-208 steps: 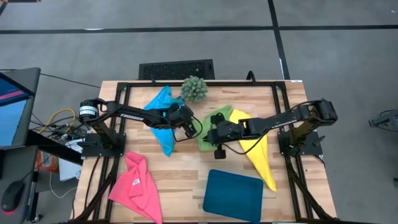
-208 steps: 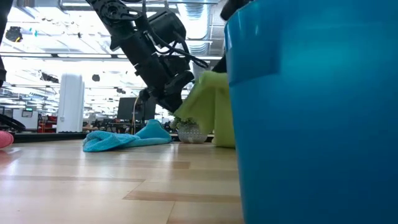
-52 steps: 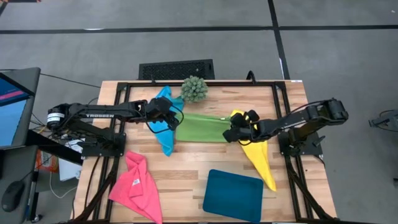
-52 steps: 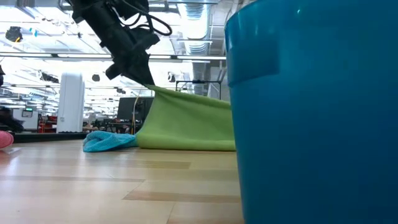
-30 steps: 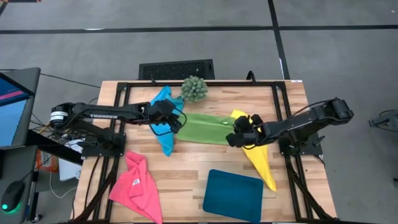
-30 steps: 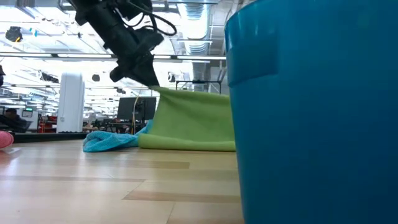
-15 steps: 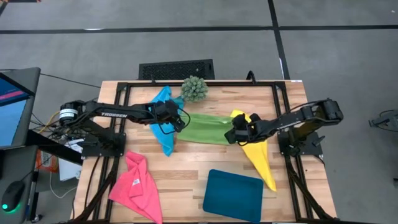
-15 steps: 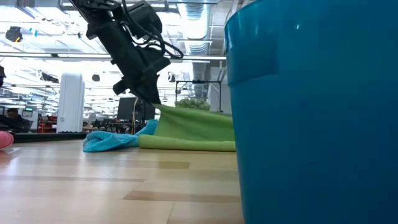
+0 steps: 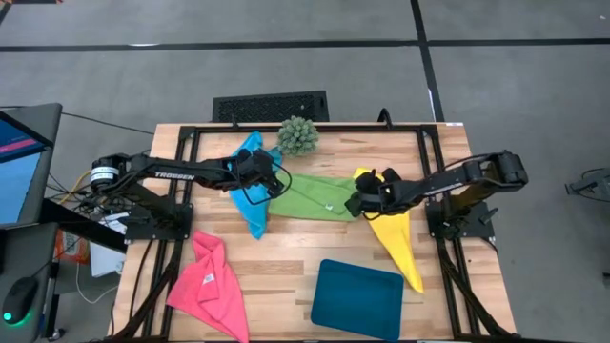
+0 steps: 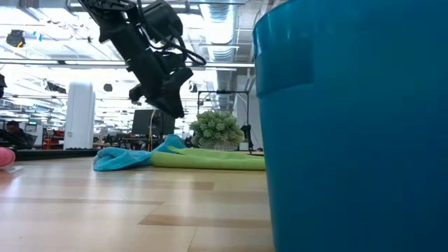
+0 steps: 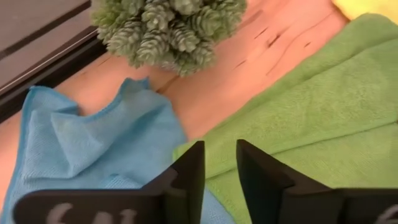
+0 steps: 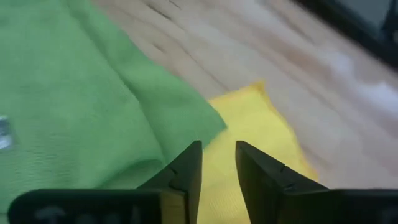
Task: Fold microfiber towels
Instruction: Fold the green microfiber cloth
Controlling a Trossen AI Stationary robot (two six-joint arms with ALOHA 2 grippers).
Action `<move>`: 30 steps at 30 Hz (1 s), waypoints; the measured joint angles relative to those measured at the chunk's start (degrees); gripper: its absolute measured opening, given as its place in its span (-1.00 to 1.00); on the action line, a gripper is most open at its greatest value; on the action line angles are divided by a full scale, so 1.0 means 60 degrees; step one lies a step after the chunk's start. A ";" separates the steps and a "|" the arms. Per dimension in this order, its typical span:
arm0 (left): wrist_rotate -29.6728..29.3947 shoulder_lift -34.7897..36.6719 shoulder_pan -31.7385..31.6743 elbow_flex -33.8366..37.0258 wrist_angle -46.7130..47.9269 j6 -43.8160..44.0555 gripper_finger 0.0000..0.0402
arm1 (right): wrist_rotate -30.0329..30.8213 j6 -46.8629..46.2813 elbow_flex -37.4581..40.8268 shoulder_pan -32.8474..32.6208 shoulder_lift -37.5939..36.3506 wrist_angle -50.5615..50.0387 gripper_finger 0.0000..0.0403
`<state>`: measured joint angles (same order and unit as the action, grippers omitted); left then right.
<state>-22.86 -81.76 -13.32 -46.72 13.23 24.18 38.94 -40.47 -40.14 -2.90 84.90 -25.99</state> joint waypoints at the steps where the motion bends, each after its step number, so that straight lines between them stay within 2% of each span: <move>1: 0.0019 0.0000 0.0000 0.0000 -0.0046 -0.0094 -0.52 | -0.0003 0.0554 0.0000 -0.0114 -0.0164 0.0058 -0.36; 5: 0.0521 0.0025 0.0004 0.0000 -0.0245 -0.0256 -0.41 | -0.0026 0.2964 0.0072 -0.0763 -0.0675 0.0809 -0.29; 8: 0.1949 0.0061 0.0038 -0.0001 -0.0482 -0.0442 -0.37 | -0.0232 0.4393 0.0383 -0.1124 -0.0767 0.1706 -0.24; 10: 0.3042 0.0087 0.0126 -0.0004 -0.0565 -0.0641 -0.36 | -0.0319 0.4780 0.0650 -0.1155 -0.0749 0.2278 -0.23; 12: 0.3597 0.0087 0.0247 -0.0004 -0.0665 -0.0843 -0.37 | -0.0396 0.4845 0.0991 -0.1032 -0.0687 0.2670 -0.22; 17: 0.3804 0.0091 0.0527 -0.0004 -0.0501 -0.1325 -0.38 | -0.2002 0.6075 0.1779 -0.0799 -0.0687 0.4568 -0.23; 21: 0.3861 0.0091 0.0745 -0.0004 -0.0471 -0.1430 -0.38 | -0.1668 0.6503 0.1883 -0.0418 -0.0697 0.4702 -0.25; 25: 0.3841 -0.0007 0.1010 -0.0004 -0.0689 -0.1568 -0.38 | -0.1799 0.6728 0.1891 0.0716 -0.1128 0.4523 -0.26; 30: 0.3857 -0.0209 0.1436 0.0008 -0.0636 -0.1851 -0.38 | -0.3833 0.7571 0.1891 0.2383 -0.1292 0.4680 -0.24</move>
<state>0.28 -83.01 -4.71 -46.67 9.41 13.08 15.94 4.95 -28.80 11.40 77.14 2.08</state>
